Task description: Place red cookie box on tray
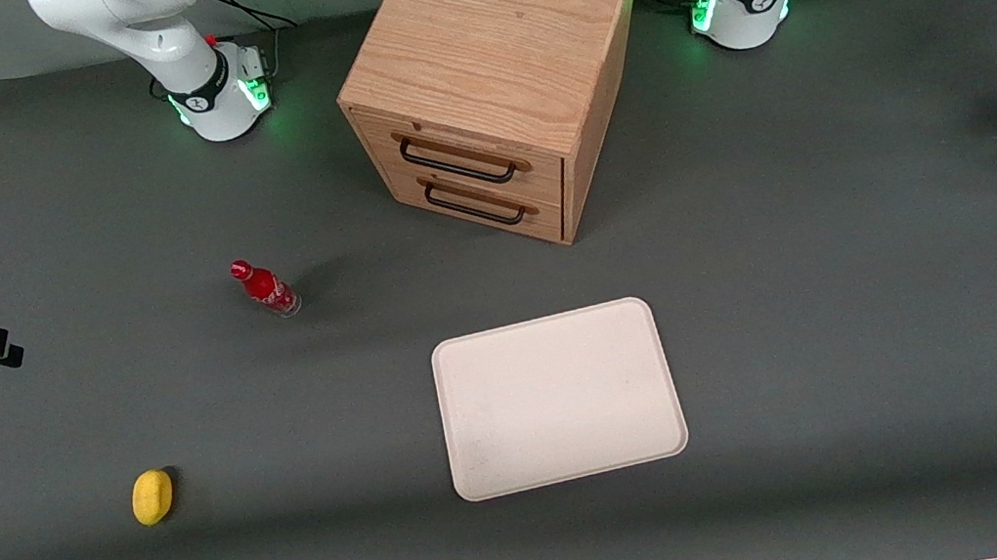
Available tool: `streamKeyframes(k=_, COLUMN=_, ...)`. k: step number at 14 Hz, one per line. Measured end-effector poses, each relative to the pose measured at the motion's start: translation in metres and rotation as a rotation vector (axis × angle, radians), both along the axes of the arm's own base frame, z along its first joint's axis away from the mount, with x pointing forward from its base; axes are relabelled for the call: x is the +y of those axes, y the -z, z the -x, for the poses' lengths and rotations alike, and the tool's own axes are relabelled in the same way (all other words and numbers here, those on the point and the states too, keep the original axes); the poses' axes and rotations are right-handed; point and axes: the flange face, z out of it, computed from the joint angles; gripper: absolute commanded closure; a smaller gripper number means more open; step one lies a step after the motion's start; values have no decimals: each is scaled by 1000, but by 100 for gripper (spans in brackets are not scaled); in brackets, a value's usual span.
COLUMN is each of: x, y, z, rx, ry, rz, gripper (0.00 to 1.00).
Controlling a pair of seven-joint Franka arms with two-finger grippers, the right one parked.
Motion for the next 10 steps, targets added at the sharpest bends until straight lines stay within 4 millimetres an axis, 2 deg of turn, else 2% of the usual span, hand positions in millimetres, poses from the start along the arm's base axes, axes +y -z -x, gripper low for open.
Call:
streamKeyframes(k=2, x=-11, y=-48, z=-17, rx=15, ry=-20, rz=-2, gripper=100)
streamKeyframes(k=5, x=-33, y=-145, z=-35, rx=48, ry=-31, rz=-45, gripper=100)
streamKeyframes(k=8, x=-46, y=-251, z=-42, rx=71, ry=-35, rz=-87, gripper=100)
streamKeyframes(k=9, x=-48, y=-278, z=-43, rx=71, ry=-35, rz=-106, gripper=100)
streamKeyframes(k=10, x=-51, y=-297, z=-43, rx=66, ry=-35, rz=-118, gripper=100)
